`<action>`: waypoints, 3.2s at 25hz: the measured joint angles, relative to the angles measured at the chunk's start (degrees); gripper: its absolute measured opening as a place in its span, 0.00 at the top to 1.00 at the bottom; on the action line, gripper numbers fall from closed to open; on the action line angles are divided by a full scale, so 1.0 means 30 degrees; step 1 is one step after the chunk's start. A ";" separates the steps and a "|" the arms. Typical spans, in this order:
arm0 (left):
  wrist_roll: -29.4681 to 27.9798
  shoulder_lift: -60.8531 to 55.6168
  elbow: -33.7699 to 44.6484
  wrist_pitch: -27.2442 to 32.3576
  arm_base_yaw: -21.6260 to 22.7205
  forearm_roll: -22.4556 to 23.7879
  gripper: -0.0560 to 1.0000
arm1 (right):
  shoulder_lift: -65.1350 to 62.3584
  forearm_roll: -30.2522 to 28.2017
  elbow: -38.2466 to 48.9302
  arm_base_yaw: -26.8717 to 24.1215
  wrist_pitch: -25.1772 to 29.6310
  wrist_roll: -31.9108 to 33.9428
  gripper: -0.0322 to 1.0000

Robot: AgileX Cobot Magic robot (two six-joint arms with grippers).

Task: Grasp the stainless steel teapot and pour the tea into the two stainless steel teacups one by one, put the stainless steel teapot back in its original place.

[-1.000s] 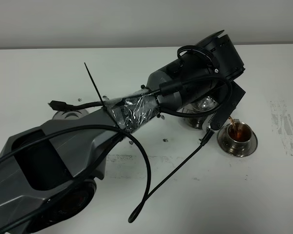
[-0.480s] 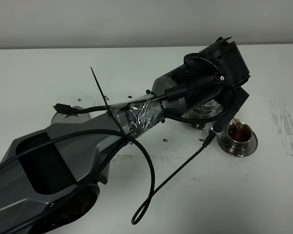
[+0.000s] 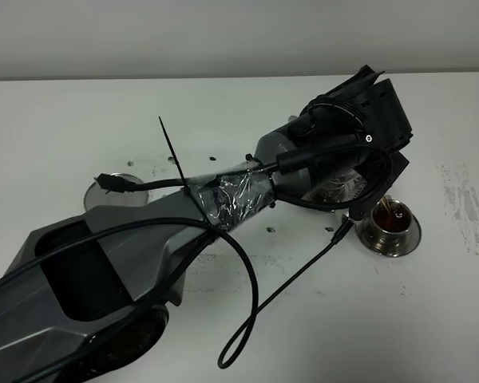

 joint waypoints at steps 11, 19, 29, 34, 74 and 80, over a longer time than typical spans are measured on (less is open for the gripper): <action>-0.0171 0.0017 0.0000 -0.0082 -0.0134 0.0464 0.76 | 0.0000 0.0000 0.0000 0.0000 0.0000 0.0000 0.76; -0.0256 0.0017 0.0000 -0.0082 -0.0134 0.0609 0.76 | 0.0000 0.0000 0.0000 0.0000 0.0000 0.0000 0.76; -0.0447 -0.0039 -0.0015 -0.0188 -0.0101 -0.0375 0.76 | 0.0000 0.0000 0.0000 0.0000 0.0000 0.0017 0.76; -0.0453 -0.0349 -0.0021 -0.0188 0.0019 -0.0995 0.76 | 0.0000 0.0000 0.0000 0.0000 0.0000 0.0017 0.76; -0.4243 -0.7911 1.1862 -0.3470 0.2755 -1.1553 0.76 | 0.0000 0.0000 0.0000 0.0000 0.0000 -0.0004 0.76; -0.4548 -0.8119 1.4094 -0.5539 0.3259 -1.3120 0.76 | 0.0000 0.0000 0.0000 0.0000 0.0000 0.0012 0.76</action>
